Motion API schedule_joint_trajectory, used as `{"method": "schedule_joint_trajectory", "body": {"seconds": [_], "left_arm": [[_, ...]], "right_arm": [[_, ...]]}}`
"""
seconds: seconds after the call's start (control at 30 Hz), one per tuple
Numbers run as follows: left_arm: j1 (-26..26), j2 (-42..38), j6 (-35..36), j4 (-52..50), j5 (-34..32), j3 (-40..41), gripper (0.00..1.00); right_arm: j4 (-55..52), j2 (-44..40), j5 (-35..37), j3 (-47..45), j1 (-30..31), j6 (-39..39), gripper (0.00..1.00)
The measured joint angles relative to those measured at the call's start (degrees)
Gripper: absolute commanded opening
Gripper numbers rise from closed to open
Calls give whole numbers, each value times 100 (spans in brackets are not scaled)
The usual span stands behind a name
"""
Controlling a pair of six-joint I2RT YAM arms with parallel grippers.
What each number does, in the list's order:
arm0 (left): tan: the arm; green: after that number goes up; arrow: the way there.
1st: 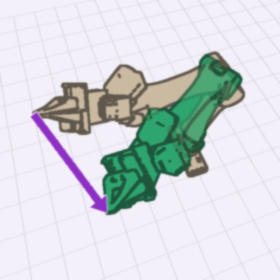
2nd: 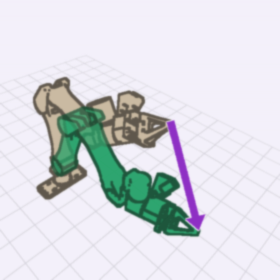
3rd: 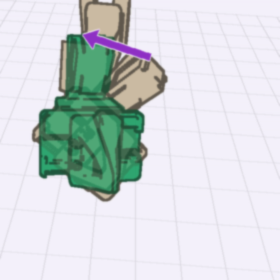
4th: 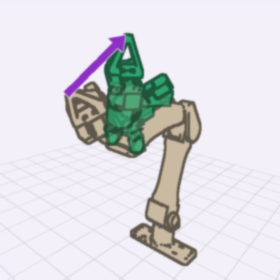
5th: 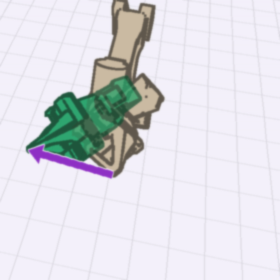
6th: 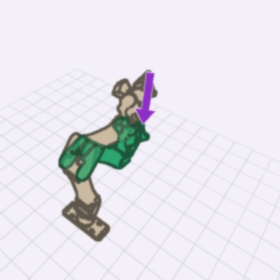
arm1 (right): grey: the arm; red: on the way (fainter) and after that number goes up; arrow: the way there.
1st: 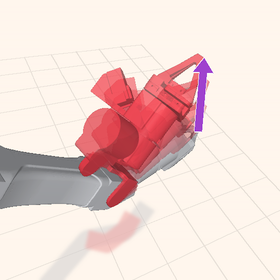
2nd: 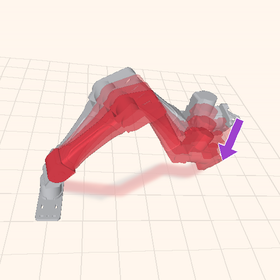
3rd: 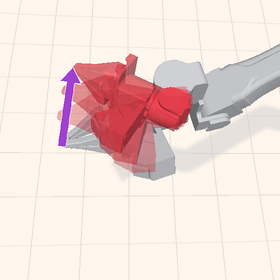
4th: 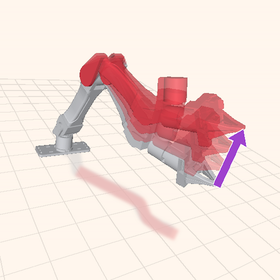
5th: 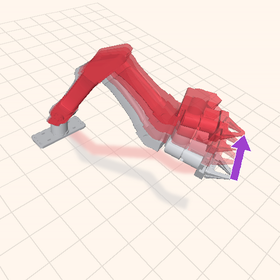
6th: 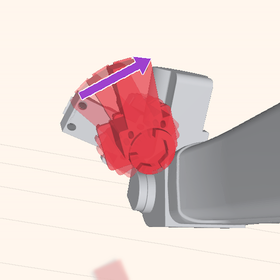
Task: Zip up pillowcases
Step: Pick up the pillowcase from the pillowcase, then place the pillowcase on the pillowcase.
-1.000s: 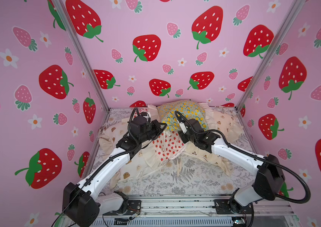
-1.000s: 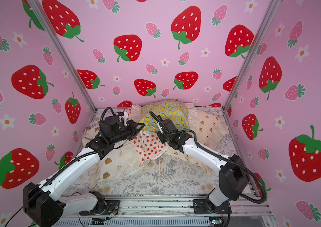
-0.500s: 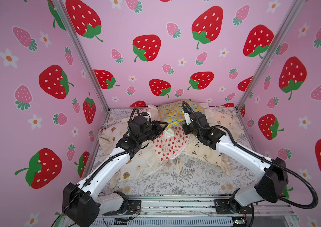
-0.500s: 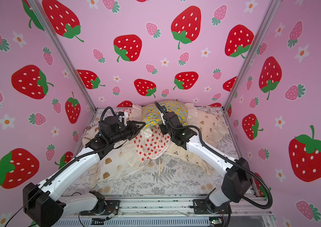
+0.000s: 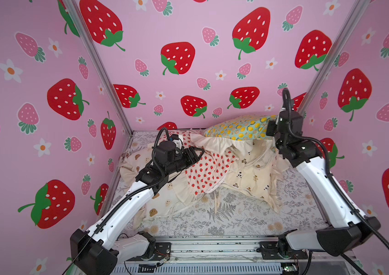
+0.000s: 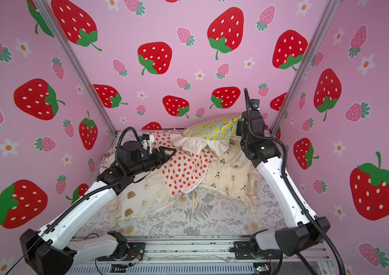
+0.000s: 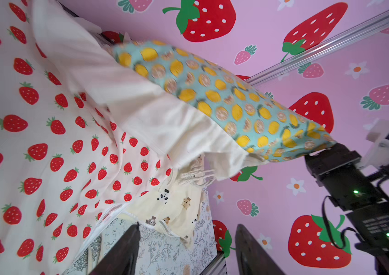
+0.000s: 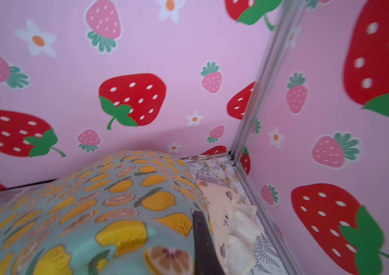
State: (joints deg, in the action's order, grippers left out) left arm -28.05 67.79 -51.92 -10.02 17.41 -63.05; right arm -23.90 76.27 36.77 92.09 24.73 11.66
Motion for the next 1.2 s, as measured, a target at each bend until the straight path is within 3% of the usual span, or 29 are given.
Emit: {"method": "schedule_joint_trajectory", "body": {"seconds": [0.13, 0.3, 0.53, 0.67, 0.77, 0.83, 0.97, 1.2], "left_arm": [[-52, 26, 166, -114, 0, 0, 66], [-223, 105, 291, -120, 0, 0, 66], [-673, 361, 455, -136, -50, 11, 66], [-695, 518, 505, -101, -83, 63, 66], [-693, 667, 527, -96, -136, 66, 66], [-693, 710, 529, -98, -162, 66, 66], [-693, 715, 544, -92, -221, 66, 66], [-693, 715, 621, -118, -374, 63, 66]], "right_arm": [[-61, -640, 629, -57, -39, -138, 0], [-223, -1270, 1043, -1040, -372, 52, 0], [-793, -1399, 597, -2385, -1537, 754, 0], [-1029, -1408, -33, -2837, -2179, 1204, 41], [-1228, -1405, -396, -3086, -2212, 1381, 71], [-1427, -1408, -610, -3101, -2212, 1425, 83], [-1921, -1443, -911, -2918, -2203, 1471, 99], [-2957, -1915, -979, -2214, -1825, 1460, 100]]}}
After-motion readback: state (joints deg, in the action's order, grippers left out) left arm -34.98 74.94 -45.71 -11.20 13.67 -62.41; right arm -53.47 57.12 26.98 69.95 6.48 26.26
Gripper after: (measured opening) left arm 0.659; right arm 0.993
